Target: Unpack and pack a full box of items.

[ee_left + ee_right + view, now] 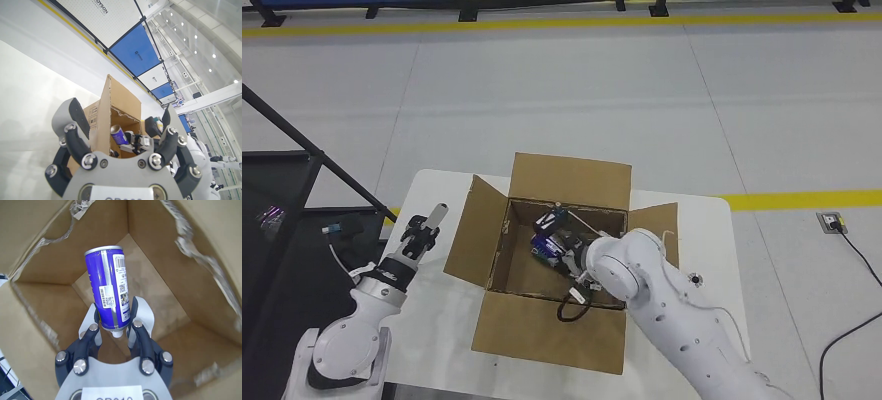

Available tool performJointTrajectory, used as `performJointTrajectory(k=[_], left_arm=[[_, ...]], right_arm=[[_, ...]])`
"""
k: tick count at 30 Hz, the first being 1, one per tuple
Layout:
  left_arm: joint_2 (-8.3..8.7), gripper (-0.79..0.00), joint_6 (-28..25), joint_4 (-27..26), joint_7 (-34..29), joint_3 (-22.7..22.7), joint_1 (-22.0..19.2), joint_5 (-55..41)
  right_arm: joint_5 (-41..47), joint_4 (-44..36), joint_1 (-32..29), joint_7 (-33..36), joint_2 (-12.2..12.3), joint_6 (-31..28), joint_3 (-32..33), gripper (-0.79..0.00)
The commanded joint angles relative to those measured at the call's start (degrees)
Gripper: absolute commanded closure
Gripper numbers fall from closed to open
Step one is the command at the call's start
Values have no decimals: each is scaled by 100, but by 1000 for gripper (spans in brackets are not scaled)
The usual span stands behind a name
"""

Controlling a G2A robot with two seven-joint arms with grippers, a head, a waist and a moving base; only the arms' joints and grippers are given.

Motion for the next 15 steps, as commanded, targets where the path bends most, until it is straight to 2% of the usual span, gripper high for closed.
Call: performJointTrajectory(k=[1,6,9,15], left_arm=[[5,-785,-7,16,-2,13,-8,-21],[23,-785,-72,49,-81,28,-30,-110],[29,-785,-107,56,-130,33,-36,-122],[29,-785,-107,56,-130,33,-36,-122]], right_arm=[[-375,-1310,-734,138,132,103,435,0],[-1151,-3113,-2053,-96,317,647,1259,0],[-1369,-3862,-2787,-174,380,995,1748,0],[-1426,-3928,-2846,-146,384,1053,1781,0]])
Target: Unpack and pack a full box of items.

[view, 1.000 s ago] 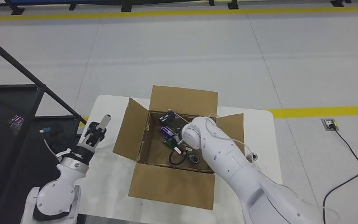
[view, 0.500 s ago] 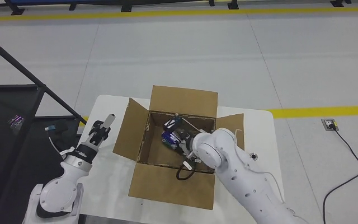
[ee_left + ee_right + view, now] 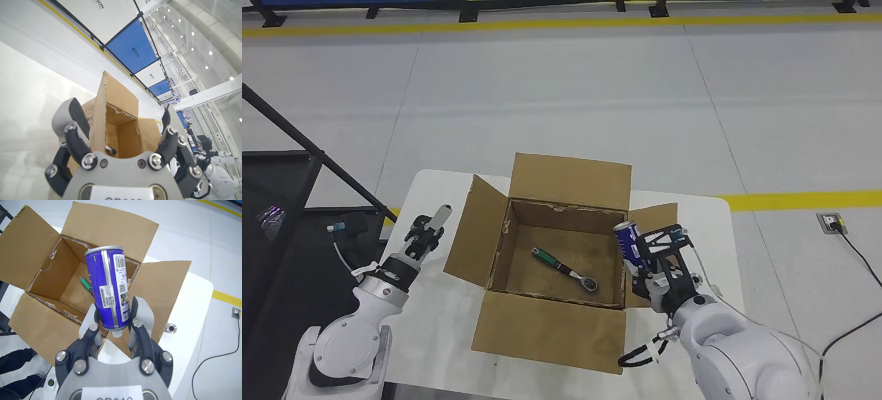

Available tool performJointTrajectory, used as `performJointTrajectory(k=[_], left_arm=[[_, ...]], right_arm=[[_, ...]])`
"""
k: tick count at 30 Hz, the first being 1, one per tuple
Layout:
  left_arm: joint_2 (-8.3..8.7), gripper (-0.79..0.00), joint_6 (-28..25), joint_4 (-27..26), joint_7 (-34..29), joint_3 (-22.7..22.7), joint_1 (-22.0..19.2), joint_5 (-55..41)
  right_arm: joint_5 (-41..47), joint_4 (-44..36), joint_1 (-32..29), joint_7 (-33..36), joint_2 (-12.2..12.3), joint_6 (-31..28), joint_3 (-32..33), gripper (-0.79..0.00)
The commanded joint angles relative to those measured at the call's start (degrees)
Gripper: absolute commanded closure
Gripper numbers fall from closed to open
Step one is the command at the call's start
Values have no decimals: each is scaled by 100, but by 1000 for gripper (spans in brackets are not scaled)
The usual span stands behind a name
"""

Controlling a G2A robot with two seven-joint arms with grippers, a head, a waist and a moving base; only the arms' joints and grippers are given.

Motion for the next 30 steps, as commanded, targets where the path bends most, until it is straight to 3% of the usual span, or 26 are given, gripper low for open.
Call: performJointTrajectory(k=[1,8,11,16,20,24,30], left_arm=[[0,-785,0,0,0,0,0,0],[-1,-785,1,0,11,-1,6,-9],[18,-785,-48,10,-83,-60,-1,-87],[64,-785,-188,6,-333,-132,-27,-31],[86,-785,-257,-80,-386,-169,22,-89],[103,-785,-276,-144,-358,-214,84,-129],[106,-785,-278,-153,-348,-219,94,-139]], right_arm=[[2,0,0,-3,0,-1,0,0],[-33,-50,-39,-147,-2,81,13,0],[-43,-370,-156,-167,-24,708,176,0],[204,-711,-718,-297,-27,1540,1009,0],[851,-660,-1308,-191,-13,1750,1916,0],[1513,171,-1547,-163,15,1585,2658,0],[1716,1832,-969,-97,74,1403,2812,0]])
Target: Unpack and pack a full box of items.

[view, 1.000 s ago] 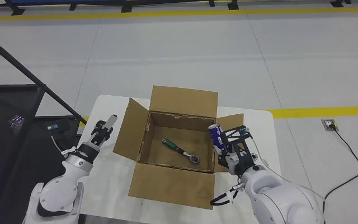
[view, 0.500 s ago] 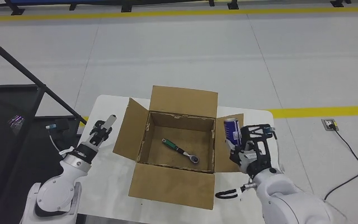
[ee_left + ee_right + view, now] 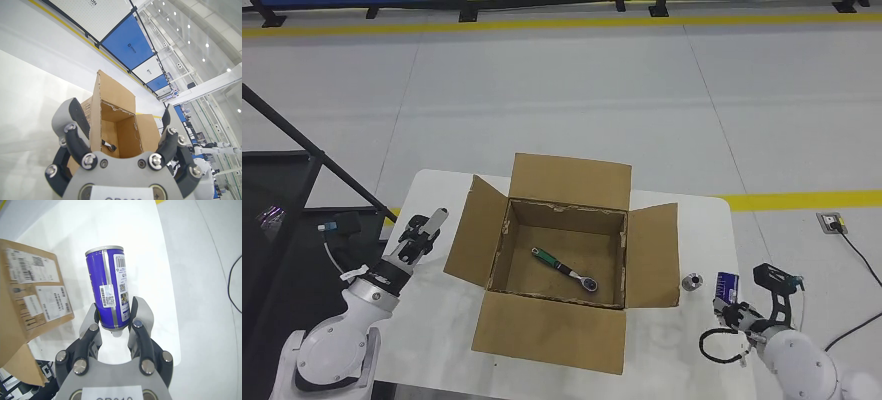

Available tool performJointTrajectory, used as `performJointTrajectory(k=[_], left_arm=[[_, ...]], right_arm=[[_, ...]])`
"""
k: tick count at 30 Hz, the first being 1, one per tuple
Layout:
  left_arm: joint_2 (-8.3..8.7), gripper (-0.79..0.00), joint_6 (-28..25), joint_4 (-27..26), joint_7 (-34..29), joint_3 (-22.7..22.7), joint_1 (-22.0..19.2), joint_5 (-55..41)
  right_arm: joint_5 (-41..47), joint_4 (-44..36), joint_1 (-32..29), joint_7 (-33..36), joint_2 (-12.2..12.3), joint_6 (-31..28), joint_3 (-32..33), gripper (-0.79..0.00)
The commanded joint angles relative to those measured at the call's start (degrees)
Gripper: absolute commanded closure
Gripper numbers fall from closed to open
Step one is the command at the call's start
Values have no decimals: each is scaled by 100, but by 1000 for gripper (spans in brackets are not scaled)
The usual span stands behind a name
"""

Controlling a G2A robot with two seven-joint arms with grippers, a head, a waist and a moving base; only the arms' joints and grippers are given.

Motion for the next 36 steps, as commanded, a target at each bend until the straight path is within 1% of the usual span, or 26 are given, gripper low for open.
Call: performJointTrajectory(k=[1,4,7,10,14,16,17,18,19,30,36], left_arm=[[0,-785,0,1,-1,0,0,1],[0,-785,0,1,-1,0,0,1],[0,-785,0,1,-1,0,0,1],[0,-785,0,1,-1,0,0,1],[0,-785,0,1,-1,0,0,1],[0,-785,0,1,-1,0,0,1],[0,-785,0,1,-1,0,0,1],[0,-785,0,1,-1,0,0,1],[0,-785,0,1,-1,0,0,1],[0,-785,0,1,-1,0,0,1],[0,-785,0,1,-1,0,0,1]], right_arm=[[-94,635,249,-142,12,96,-32,0],[-70,1357,608,-243,22,81,-180,0],[-77,1871,865,-406,31,63,-281,0],[-93,2203,1029,-555,44,86,-313,0],[28,2359,1074,-670,67,-44,-281,0],[49,2369,1068,-701,78,-59,-280,-292],[36,2369,1063,-722,83,-51,-284,-505],[42,2361,1058,-741,86,-36,-291,-677],[47,2332,1048,-760,90,-24,-299,-785],[38,1602,770,-859,130,194,-294,-785],[183,596,478,-1034,135,436,-192,-785]])
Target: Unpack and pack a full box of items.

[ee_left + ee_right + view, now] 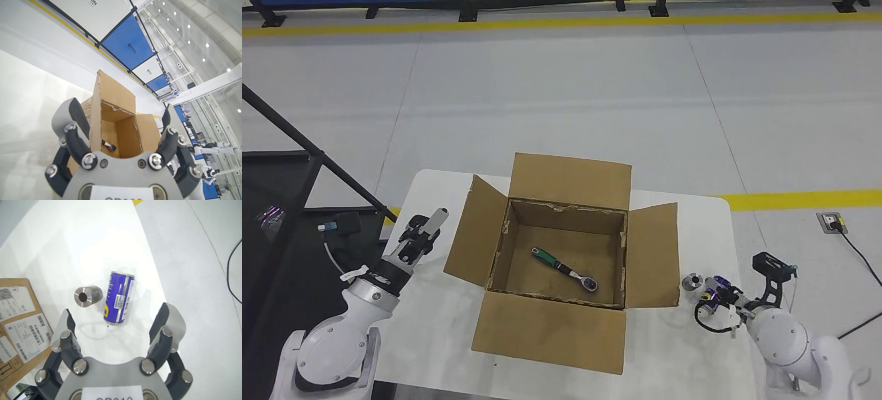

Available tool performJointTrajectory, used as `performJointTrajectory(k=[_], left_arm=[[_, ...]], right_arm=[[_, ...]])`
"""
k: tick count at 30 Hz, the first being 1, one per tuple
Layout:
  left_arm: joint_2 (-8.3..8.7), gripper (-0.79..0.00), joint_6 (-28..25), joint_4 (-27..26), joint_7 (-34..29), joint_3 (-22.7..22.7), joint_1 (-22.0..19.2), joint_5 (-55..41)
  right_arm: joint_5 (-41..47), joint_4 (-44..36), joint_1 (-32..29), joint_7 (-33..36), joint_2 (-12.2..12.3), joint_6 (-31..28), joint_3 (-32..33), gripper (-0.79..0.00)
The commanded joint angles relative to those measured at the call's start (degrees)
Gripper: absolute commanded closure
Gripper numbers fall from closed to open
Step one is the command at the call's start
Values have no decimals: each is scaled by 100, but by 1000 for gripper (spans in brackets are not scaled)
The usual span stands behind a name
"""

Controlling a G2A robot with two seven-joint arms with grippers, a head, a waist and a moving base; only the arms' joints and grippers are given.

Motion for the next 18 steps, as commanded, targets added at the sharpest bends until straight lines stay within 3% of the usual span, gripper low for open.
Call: performJointTrajectory(k=[1,7,11,14,18], left_arm=[[0,-785,0,0,0,0,0,0],[14,-785,0,-55,216,-81,153,18],[27,-785,-4,-48,372,-239,267,-43],[38,-785,-19,-50,415,-375,367,-188],[59,-785,-86,-101,414,-590,517,-320]], right_arm=[[89,-453,-114,-67,-1,7,12,-785],[-44,-1841,-311,-80,13,-254,-343,-785],[-579,-2325,76,291,26,-469,-1131,-785],[-986,-2124,748,788,10,-657,-1948,-785],[-1428,-1027,2054,1399,-127,-647,-3294,-785]])
